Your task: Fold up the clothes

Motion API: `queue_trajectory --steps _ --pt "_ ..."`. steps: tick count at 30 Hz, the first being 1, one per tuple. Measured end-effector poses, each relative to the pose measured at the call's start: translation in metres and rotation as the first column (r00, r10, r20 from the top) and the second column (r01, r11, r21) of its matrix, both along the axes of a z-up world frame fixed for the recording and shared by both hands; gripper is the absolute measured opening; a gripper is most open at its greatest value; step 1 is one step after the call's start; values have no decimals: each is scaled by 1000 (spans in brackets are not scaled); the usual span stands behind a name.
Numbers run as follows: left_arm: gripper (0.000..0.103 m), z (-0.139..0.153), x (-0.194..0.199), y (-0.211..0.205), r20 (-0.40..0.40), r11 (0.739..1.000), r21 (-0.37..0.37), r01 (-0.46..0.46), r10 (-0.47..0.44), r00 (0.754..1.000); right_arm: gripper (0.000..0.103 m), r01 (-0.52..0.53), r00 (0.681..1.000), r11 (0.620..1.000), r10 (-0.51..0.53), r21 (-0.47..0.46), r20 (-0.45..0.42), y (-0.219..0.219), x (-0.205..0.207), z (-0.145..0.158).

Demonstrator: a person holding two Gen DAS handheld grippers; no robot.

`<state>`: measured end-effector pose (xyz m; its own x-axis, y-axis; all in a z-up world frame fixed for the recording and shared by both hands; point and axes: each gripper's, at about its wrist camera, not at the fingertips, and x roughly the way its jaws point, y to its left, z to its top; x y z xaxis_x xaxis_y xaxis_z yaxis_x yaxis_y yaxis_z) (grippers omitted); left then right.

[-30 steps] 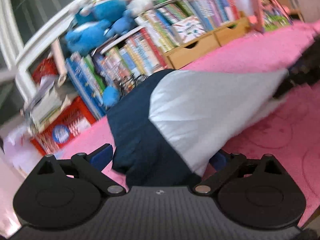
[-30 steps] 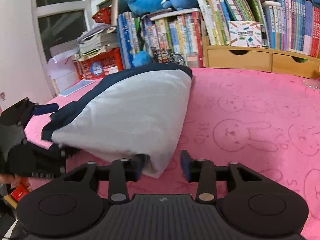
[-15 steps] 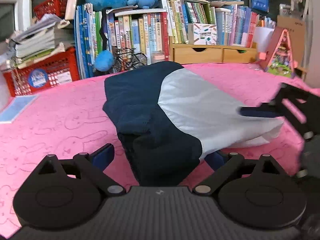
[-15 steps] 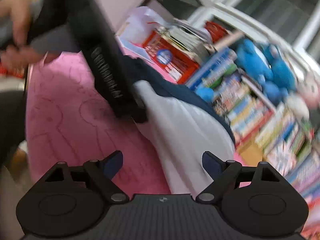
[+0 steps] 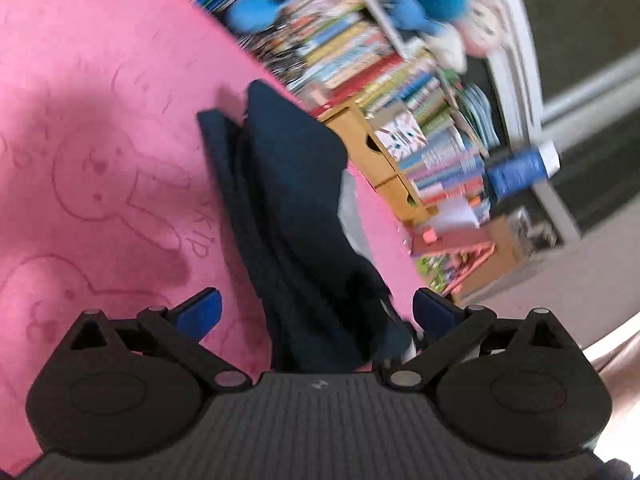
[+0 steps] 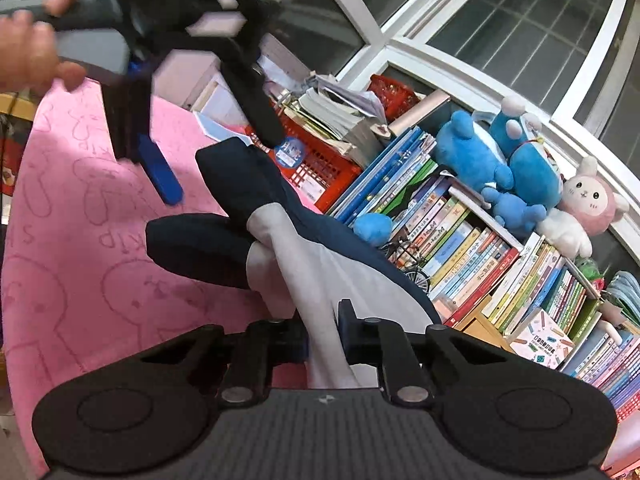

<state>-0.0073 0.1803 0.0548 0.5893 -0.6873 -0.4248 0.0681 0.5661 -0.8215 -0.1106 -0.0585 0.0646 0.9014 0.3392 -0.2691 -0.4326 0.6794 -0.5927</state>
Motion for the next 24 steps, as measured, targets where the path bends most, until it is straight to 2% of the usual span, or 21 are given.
queue_trajectory --steps 3,7,11,15,18,21,24 --pt "103 -9 21 -9 -48 1000 -5 17 -17 999 15 5 1000 1000 -5 31 -1 -6 0 6" --pt "103 -29 44 -24 -123 991 -129 29 -45 991 15 14 1000 996 -13 84 -19 -13 3 16" --pt "103 -29 61 -24 -124 988 -152 -31 12 992 15 9 998 993 -2 120 -60 -19 6 20" --pt "103 -25 79 -21 -121 992 -98 -81 69 990 15 -1 994 990 17 141 -111 -23 6 19" --pt "101 -20 85 -26 -93 997 -19 -78 76 993 16 -21 979 981 59 192 -197 -31 10 20" --pt "94 -16 87 -34 -63 995 72 -64 68 996 23 -43 935 956 141 292 -326 -49 19 24" --pt "93 -16 87 -35 -49 994 101 -52 57 997 43 7 885 919 177 393 -430 -81 23 33"
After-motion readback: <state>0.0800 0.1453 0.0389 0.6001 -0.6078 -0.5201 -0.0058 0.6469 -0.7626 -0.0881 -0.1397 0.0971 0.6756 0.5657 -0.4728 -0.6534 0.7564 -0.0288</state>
